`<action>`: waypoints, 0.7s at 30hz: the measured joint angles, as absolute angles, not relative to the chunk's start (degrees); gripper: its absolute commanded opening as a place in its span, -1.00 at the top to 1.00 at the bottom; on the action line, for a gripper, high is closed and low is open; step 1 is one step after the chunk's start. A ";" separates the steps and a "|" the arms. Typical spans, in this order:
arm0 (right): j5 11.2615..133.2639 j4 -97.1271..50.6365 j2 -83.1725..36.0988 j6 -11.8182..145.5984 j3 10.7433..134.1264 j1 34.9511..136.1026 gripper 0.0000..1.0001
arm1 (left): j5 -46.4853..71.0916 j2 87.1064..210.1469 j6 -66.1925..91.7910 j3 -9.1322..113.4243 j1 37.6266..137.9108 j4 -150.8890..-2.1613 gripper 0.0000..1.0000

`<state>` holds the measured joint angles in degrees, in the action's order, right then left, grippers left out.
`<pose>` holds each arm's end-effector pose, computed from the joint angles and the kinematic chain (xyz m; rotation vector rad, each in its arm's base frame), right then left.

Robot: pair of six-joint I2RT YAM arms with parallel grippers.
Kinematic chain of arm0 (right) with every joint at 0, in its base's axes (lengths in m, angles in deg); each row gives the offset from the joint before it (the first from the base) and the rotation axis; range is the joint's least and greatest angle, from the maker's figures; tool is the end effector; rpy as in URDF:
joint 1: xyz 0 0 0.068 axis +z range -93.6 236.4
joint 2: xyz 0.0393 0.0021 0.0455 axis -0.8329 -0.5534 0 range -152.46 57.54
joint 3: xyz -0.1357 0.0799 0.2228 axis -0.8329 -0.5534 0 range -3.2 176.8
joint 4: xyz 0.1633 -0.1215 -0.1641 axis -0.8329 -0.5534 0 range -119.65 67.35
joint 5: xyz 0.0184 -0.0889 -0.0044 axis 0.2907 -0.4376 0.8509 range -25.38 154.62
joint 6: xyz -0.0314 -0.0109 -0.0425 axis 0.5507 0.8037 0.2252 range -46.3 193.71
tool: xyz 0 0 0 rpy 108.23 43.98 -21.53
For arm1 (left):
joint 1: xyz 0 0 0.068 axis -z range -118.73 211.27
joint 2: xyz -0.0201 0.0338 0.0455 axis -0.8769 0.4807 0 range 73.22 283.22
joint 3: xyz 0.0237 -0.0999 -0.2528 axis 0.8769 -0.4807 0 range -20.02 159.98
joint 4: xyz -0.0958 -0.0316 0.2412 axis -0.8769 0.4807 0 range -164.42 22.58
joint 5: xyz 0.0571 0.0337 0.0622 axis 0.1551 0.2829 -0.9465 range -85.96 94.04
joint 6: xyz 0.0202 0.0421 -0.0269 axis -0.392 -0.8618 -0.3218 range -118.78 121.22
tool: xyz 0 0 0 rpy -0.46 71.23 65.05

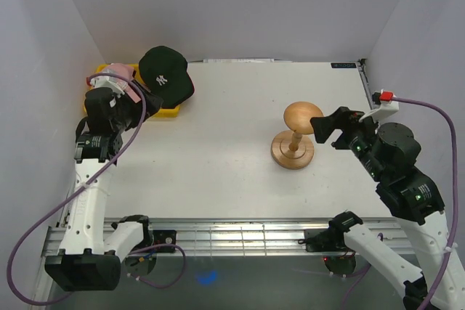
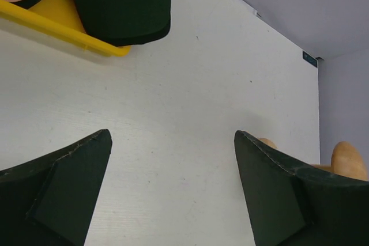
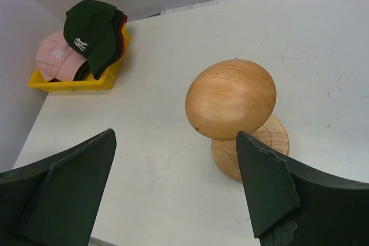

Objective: Stack the hats

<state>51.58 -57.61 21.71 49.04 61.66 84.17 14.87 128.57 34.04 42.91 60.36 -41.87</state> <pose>0.0915 0.0391 0.4282 0.1279 1.6913 0.4990 0.2036 -0.0034 0.3765 -0.4731 1.9849 -0.5426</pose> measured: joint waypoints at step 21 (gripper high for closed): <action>66.25 -61.59 0.25 52.10 75.78 84.17 -0.82 | -8.51 166.30 35.48 65.75 51.03 -39.13 -0.72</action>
<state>66.25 -61.59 0.25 52.10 75.78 84.17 -8.51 166.30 35.48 65.75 51.03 -39.13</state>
